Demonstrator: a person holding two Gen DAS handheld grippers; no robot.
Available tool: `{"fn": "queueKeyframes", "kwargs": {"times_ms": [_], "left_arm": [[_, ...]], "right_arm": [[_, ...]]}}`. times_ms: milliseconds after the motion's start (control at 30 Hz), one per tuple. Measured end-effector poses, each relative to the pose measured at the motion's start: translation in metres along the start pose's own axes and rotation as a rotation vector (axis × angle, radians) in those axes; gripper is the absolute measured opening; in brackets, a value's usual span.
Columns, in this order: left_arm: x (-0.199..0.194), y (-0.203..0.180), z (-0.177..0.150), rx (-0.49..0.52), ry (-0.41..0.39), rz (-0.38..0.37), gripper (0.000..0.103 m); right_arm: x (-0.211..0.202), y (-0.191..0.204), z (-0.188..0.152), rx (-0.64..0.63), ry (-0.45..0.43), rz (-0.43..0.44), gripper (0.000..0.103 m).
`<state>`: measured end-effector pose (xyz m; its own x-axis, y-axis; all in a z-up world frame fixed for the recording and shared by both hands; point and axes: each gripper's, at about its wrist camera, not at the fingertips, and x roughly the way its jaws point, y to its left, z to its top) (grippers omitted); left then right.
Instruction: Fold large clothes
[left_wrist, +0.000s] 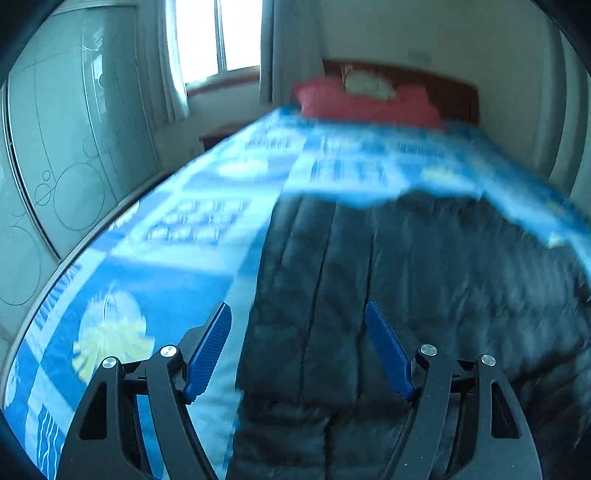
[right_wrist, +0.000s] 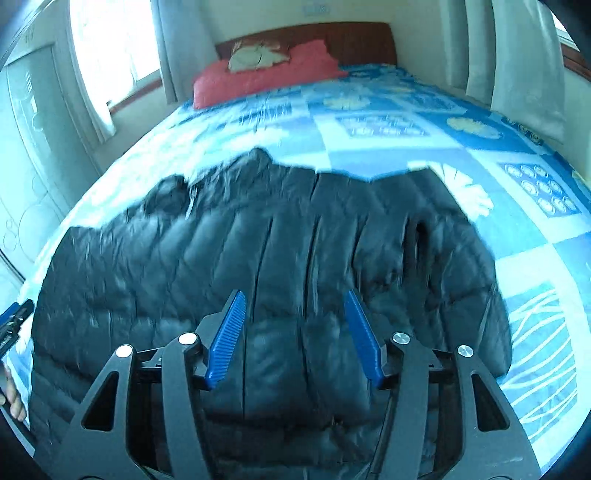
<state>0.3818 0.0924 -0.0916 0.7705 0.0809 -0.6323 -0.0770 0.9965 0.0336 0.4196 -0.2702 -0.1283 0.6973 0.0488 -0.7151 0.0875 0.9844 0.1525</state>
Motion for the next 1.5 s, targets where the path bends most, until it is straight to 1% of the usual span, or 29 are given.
{"fn": "queueKeyframes", "kwargs": {"times_ms": [67,133,167,200,233,300,367,467,500,533,567,633,700,733,767,833,867,933,967,1033,1100,1167,1200,1267,1367,1400,1433,1500], "left_arm": [[0.009,-0.006,0.013,0.009,-0.014,-0.012,0.075],[0.032,-0.015,0.025,0.029,-0.002,0.008,0.075],[0.045,-0.018,0.028,0.033,0.016,0.026,0.075],[0.062,-0.02,0.028,0.043,0.051,0.052,0.075],[0.078,-0.022,0.026,0.06,0.1,0.09,0.075],[0.105,-0.022,0.015,0.097,0.175,0.125,0.075],[0.109,-0.021,0.011,0.097,0.183,0.122,0.075],[0.091,-0.023,0.021,0.088,0.154,0.126,0.073],[0.083,-0.023,0.024,0.076,0.131,0.114,0.073],[0.07,-0.024,0.03,0.06,0.075,0.092,0.073],[0.065,-0.025,0.034,0.059,0.038,0.09,0.073],[0.069,-0.029,0.039,0.082,0.009,0.098,0.073],[0.087,-0.028,0.039,0.094,0.055,0.119,0.073],[0.104,-0.023,0.034,0.084,0.104,0.139,0.073],[0.116,-0.018,0.03,0.073,0.147,0.133,0.075],[0.134,-0.009,0.02,0.038,0.202,0.09,0.08],[0.139,-0.005,0.018,0.009,0.217,0.077,0.082],[0.143,-0.004,0.018,0.005,0.232,0.079,0.082],[0.141,-0.006,0.02,0.015,0.23,0.087,0.082],[0.131,-0.002,0.021,0.001,0.212,0.074,0.082],[0.119,0.005,0.018,-0.041,0.213,0.059,0.082],[0.096,0.02,0.008,-0.09,0.214,0.03,0.082],[0.088,0.026,0.002,-0.106,0.211,0.018,0.082],[0.063,0.041,-0.018,-0.15,0.223,-0.018,0.082],[0.022,0.061,-0.05,-0.19,0.253,-0.068,0.081],[0.012,0.066,-0.058,-0.196,0.258,-0.077,0.081],[-0.009,0.074,-0.075,-0.2,0.266,-0.1,0.081],[-0.034,0.083,-0.096,-0.2,0.279,-0.136,0.081]], "right_arm": [[0.012,0.001,0.01,0.001,-0.006,0.0,0.057],[0.026,0.003,0.015,-0.011,0.004,-0.001,0.057],[0.036,0.004,0.015,-0.025,0.018,-0.019,0.057],[0.044,0.005,0.013,-0.036,0.033,-0.031,0.057],[0.053,0.005,0.01,-0.048,0.054,-0.04,0.06],[0.064,0.004,0.005,-0.059,0.072,-0.042,0.063],[0.064,0.007,0.007,-0.076,0.084,-0.057,0.064],[0.053,0.01,0.014,-0.062,0.079,-0.052,0.063],[0.047,0.012,0.018,-0.052,0.057,-0.035,0.063],[0.042,0.014,0.022,-0.046,0.033,-0.023,0.063],[0.04,0.019,0.026,-0.045,0.017,-0.011,0.063],[0.045,0.028,0.031,-0.058,0.018,0.01,0.063],[0.057,0.038,0.033,-0.084,0.038,0.015,0.064],[0.067,0.041,0.032,-0.099,0.06,-0.002,0.064],[0.077,0.042,0.028,-0.11,0.083,-0.009,0.067],[0.086,0.043,0.023,-0.125,0.082,-0.015,0.069],[0.089,0.044,0.02,-0.133,0.072,-0.021,0.07],[0.088,0.045,0.021,-0.134,0.07,-0.03,0.071],[0.085,0.045,0.021,-0.133,0.064,-0.029,0.071],[0.072,0.042,0.02,-0.118,0.049,-0.019,0.071],[0.054,0.039,0.016,-0.109,0.046,-0.009,0.071],[0.021,0.03,0.005,-0.114,0.021,0.006,0.072],[0.012,0.027,0.001,-0.112,0.012,0.006,0.074],[-0.017,0.014,-0.014,-0.105,0.006,0.007,0.077],[-0.06,-0.013,-0.041,-0.082,0.021,-0.017,0.077],[-0.075,-0.025,-0.054,-0.064,0.032,-0.018,0.077],[-0.088,-0.036,-0.067,-0.047,0.045,-0.022,0.077],[-0.118,-0.06,-0.099,-0.012,0.073,-0.043,0.077]]}}
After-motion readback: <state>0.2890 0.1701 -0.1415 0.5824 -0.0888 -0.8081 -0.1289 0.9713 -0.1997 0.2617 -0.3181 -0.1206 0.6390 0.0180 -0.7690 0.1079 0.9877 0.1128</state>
